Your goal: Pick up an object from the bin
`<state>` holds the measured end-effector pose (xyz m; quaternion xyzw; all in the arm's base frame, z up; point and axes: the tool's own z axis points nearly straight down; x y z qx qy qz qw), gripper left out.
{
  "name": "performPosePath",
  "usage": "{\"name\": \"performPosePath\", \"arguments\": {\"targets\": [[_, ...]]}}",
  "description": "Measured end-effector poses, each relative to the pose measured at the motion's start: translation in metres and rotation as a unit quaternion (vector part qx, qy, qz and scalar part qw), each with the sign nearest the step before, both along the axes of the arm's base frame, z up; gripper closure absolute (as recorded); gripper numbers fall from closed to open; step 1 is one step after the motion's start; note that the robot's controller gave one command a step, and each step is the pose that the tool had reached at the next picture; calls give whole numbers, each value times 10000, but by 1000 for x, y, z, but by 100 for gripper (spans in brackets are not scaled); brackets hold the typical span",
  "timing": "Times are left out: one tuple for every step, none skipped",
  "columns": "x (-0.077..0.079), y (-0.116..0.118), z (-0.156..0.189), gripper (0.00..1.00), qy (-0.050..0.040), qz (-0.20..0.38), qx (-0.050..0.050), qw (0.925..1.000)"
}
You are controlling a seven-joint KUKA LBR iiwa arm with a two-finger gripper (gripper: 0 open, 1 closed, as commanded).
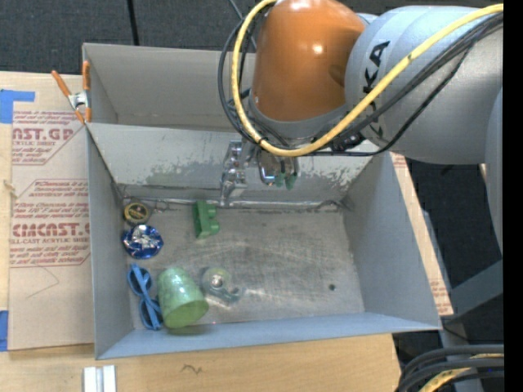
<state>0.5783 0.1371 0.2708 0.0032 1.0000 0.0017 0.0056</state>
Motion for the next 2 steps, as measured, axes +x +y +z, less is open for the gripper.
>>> {"name": "performPosePath", "arguments": {"targets": [[-24,23,-166,100,87,545,-25,9985],[-22,23,-161,0,52,536,-15,9985]]}}
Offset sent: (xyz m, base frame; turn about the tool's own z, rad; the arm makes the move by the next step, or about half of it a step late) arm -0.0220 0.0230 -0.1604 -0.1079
